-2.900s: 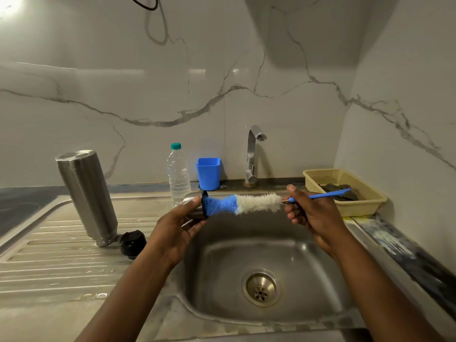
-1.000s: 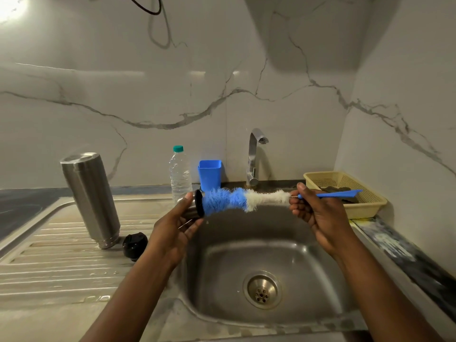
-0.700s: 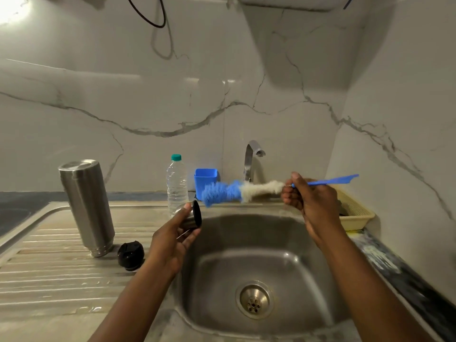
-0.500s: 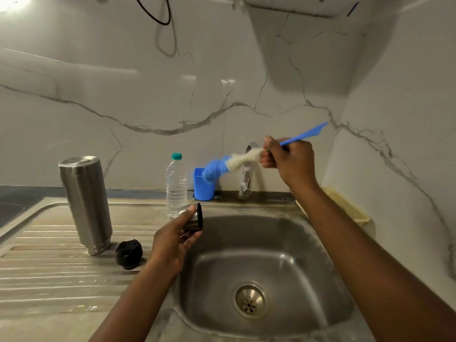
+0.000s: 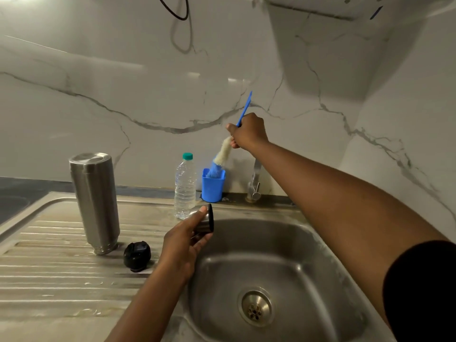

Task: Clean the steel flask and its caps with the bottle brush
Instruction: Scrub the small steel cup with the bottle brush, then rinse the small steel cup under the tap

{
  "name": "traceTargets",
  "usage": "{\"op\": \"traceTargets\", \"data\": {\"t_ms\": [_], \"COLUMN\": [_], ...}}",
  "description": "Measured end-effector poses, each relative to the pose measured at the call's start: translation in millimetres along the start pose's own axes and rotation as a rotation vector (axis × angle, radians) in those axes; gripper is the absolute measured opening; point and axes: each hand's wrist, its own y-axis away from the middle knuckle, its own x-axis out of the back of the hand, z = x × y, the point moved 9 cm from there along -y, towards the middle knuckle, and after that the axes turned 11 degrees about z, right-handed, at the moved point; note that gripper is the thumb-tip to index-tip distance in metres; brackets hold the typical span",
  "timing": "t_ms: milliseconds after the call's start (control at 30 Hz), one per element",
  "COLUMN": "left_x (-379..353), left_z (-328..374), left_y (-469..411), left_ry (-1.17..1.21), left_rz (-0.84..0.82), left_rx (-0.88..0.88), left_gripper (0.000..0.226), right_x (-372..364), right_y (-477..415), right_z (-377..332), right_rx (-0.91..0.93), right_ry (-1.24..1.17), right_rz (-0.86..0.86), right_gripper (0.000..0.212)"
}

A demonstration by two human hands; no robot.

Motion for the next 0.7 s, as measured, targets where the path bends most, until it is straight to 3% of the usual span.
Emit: {"op": "traceTargets", "data": {"t_ms": [333, 567, 700], "left_x": [1.8, 2.4, -4.0], "left_z": [2.6, -5.5, -8.3], "left_y": [-2.9, -1.8, 3.4], "left_ry": [-0.024, -0.067, -0.132], "left_rz": [-0.007, 0.000, -0.059], "left_rx": [-0.015, -0.004, -0.021], "left_gripper": [0.029, 0.030, 0.031], "right_x": [-58.4, -6.6, 32.8], "right_y": [5.9, 23.5, 89.7], "right_z": [33.7, 18.9, 13.7], "right_rx": [-0.204, -0.198, -0.118], "right_ry": [0.019, -0.148, -0.329], "right_rz": [-0.174, -0.188, -0.316], "right_gripper": [0.020, 0.015, 0.017]}}
